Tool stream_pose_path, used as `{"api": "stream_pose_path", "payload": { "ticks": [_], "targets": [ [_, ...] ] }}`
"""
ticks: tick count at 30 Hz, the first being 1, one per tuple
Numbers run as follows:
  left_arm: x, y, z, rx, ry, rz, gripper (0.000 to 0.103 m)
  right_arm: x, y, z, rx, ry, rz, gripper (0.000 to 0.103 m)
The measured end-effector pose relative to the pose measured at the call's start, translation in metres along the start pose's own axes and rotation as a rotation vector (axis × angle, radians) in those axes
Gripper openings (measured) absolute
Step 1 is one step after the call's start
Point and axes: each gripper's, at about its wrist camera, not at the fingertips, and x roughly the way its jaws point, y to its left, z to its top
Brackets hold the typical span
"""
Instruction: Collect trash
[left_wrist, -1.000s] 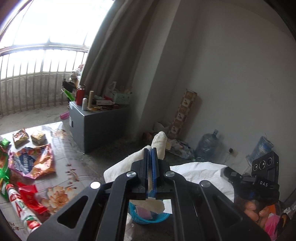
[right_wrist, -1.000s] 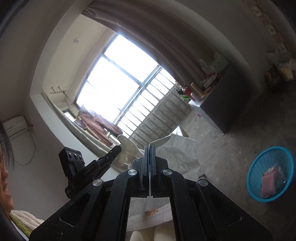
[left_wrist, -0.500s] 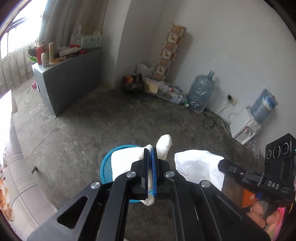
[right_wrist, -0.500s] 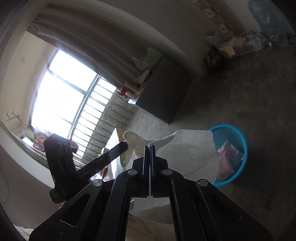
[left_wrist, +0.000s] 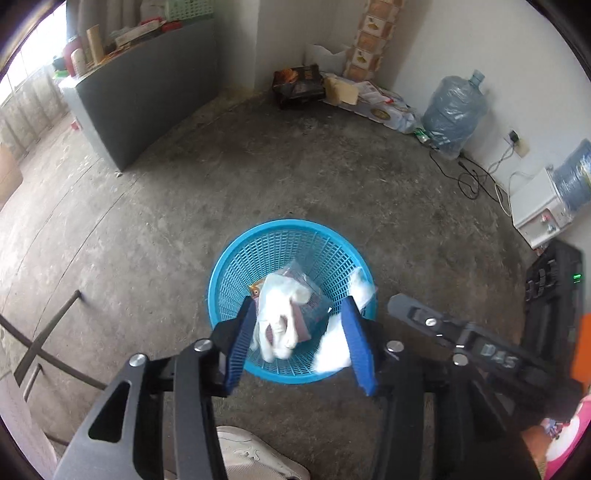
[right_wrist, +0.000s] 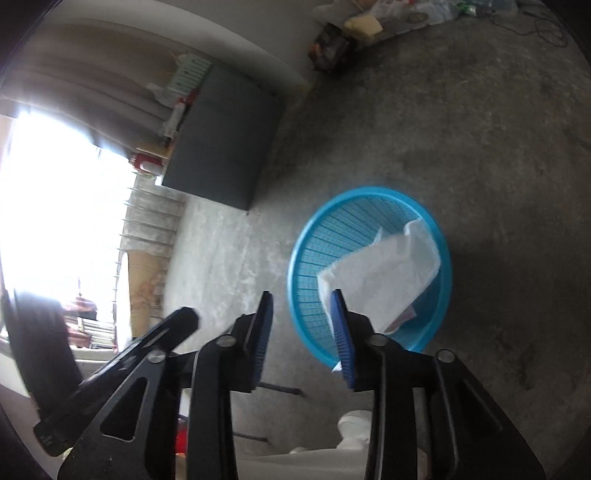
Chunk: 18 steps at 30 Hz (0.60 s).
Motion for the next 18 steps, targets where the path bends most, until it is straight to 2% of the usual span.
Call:
{"api": "stream_pose_path", "payload": {
  "ticks": [4, 9, 15, 18],
  "targets": [
    [-0.021, 0.007, -0.003, -0.007, -0.042, 0.023, 0.061, -0.003, -0.005, -0.011, 0.036, 0.007, -0.011, 0.048],
    [-0.054, 0.008, -0.009, 0.008, -0.109, 0.027, 0.067, -0.029, 0.007, -0.027, -0.008, -0.017, -0.024, 0.054],
    [-0.110, 0.013, -0.030, 0.011, -0.153, 0.002, 0.077, -0.051, 0.037, -0.041, -0.127, -0.030, -0.076, 0.066],
    [-0.144, 0.028, -0.046, -0.009, -0.174, 0.009, 0.079, -0.061, 0.053, -0.050, -0.184, -0.017, -0.100, 0.068]
  ]
}}
